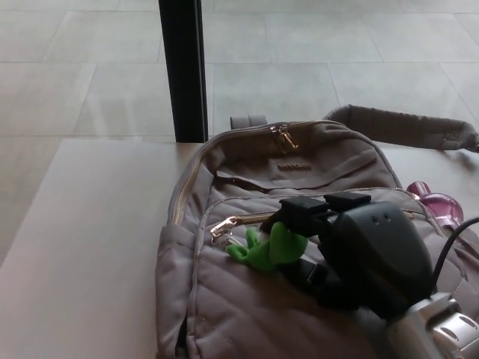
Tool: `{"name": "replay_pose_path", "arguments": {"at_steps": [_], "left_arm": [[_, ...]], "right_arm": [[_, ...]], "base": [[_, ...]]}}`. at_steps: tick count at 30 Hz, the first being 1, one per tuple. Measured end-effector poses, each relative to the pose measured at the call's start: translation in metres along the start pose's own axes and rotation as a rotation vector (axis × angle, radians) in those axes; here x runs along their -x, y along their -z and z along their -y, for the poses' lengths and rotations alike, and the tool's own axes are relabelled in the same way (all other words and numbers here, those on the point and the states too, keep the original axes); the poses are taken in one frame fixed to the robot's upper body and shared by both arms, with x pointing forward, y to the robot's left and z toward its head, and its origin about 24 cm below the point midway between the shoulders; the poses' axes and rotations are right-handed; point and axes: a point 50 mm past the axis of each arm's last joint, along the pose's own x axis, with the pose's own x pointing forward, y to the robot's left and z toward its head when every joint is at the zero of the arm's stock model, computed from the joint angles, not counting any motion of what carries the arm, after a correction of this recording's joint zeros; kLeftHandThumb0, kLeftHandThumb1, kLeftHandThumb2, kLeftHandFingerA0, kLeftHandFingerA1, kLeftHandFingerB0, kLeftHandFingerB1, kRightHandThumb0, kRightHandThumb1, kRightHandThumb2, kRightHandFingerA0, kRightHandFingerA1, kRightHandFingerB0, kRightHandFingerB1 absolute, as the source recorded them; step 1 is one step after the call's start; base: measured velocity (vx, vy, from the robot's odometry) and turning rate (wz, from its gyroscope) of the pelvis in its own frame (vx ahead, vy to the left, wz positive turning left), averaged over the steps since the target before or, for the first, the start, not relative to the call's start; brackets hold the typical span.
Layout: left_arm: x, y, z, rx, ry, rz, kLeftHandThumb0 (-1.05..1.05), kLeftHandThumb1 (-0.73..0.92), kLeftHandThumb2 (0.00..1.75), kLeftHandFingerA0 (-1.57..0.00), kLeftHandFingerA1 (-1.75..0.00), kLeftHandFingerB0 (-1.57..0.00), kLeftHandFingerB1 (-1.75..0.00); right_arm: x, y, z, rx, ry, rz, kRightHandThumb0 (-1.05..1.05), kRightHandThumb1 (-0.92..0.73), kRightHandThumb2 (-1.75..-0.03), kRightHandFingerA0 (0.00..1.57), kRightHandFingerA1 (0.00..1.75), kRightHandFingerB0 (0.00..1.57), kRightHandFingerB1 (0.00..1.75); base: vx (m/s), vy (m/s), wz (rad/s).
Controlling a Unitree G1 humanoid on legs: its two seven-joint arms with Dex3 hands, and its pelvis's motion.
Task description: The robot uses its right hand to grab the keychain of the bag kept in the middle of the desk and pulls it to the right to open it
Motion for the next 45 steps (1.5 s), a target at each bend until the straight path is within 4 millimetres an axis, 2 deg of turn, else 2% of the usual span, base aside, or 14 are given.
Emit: {"name": "replay_pose_path", "arguments": {"at_steps": [11,15,17,19,21,24,28,29,30,33,39,40,43,45], "left_arm": [[-0.001,-0.002,-0.001,-0.010,-0.006,-0.003,-0.67,0.77,0.63,-0.54,-0.48,-0.40,-0.38],[0.000,-0.002,-0.002,-0.029,-0.002,0.001,-0.66,0.65,1.00,-0.49,-0.61,-0.35,-0.53],[0.000,-0.002,-0.002,-0.040,0.000,0.002,-0.67,0.83,0.65,-0.55,-0.47,-0.41,-0.39],[0.000,-0.002,-0.002,-0.047,0.002,0.003,-0.66,0.66,1.01,-0.49,-0.60,-0.36,-0.52],[0.001,-0.002,-0.002,-0.047,0.001,0.002,-0.66,0.84,0.66,-0.57,-0.48,-0.42,-0.39],[0.001,-0.002,-0.002,-0.056,0.000,0.002,-0.68,0.70,1.05,-0.49,-0.60,-0.34,-0.52],[0.002,0.000,-0.002,-0.068,-0.003,-0.003,-0.70,0.87,0.66,-0.55,-0.47,-0.42,-0.38],[0.002,0.000,-0.003,-0.069,-0.004,-0.005,-0.70,0.70,1.06,-0.46,-0.61,-0.30,-0.51],[0.002,0.001,-0.003,-0.069,-0.005,-0.006,-0.71,0.88,0.67,-0.53,-0.49,-0.38,-0.38],[0.003,0.003,-0.004,-0.063,-0.001,-0.012,-0.69,0.70,1.04,-0.47,-0.61,-0.33,-0.52],[0.004,0.003,-0.004,-0.051,0.006,-0.008,-0.70,0.90,0.67,-0.48,-0.52,-0.38,-0.40],[0.003,0.002,-0.005,-0.048,0.009,-0.004,-0.70,0.90,0.67,-0.50,-0.51,-0.38,-0.40],[0.003,0.000,-0.004,-0.048,0.014,0.003,-0.70,0.92,0.67,-0.53,-0.53,-0.42,-0.40],[0.003,-0.001,-0.004,-0.044,0.014,0.003,-0.72,0.72,1.09,-0.49,-0.64,-0.35,-0.53]], "right_arm": [[0.001,-0.001,0.004,-0.005,0.014,0.011,-0.33,-0.44,-1.06,1.07,1.75,0.90,1.11],[0.000,-0.002,0.005,-0.014,0.007,0.007,-0.32,-0.46,-1.13,1.07,1.75,0.87,1.18],[0.000,-0.002,0.006,-0.018,0.001,0.004,-0.40,-0.49,-1.16,1.26,1.40,0.91,1.13],[-0.001,-0.002,0.007,-0.027,-0.002,0.001,-0.33,-0.54,-1.11,1.03,1.75,0.80,1.48],[-0.001,-0.002,0.008,-0.035,-0.012,-0.001,-0.32,-0.55,-1.14,0.98,1.75,0.68,1.72],[-0.003,-0.001,0.011,-0.044,-0.025,-0.001,-0.27,-0.42,-1.29,0.96,1.75,0.77,1.66],[-0.009,0.002,0.019,-0.039,-0.028,0.006,-0.27,-0.50,-1.18,1.00,1.75,0.83,1.37],[-0.012,0.002,0.022,-0.036,-0.026,0.009,-0.28,-0.48,-1.17,1.00,1.75,0.82,1.48],[-0.013,0.003,0.024,-0.034,-0.025,0.009,-0.37,-0.46,-1.13,1.24,1.40,1.01,1.26],[-0.019,0.004,0.032,-0.031,-0.020,0.013,-0.28,-0.43,-1.19,1.02,1.75,0.85,1.51],[-0.025,0.005,0.041,-0.040,-0.020,0.015,-0.29,-0.41,-1.12,1.00,1.75,0.88,1.39],[-0.026,0.005,0.042,-0.042,-0.021,0.014,-0.36,-0.40,-1.11,1.27,1.39,1.04,1.23],[-0.027,0.005,0.043,-0.052,-0.020,0.015,-0.30,-0.37,-1.28,1.00,1.75,0.85,1.51],[-0.027,0.004,0.043,-0.057,-0.020,0.014,-0.30,-0.38,-1.28,0.99,1.75,0.85,1.52]], "base": [[0.00,0.000,0.00],[0.00,0.000,0.00],[0.00,0.000,0.00],[0.00,0.000,0.00],[0.00,0.000,0.00],[0.00,0.000,0.00],[0.00,0.000,0.00],[0.00,0.000,0.00],[0.00,0.000,0.00],[0.00,0.000,0.00],[0.00,0.000,0.00],[0.00,0.000,0.00],[0.00,0.000,0.00],[0.00,0.000,0.00]]}}
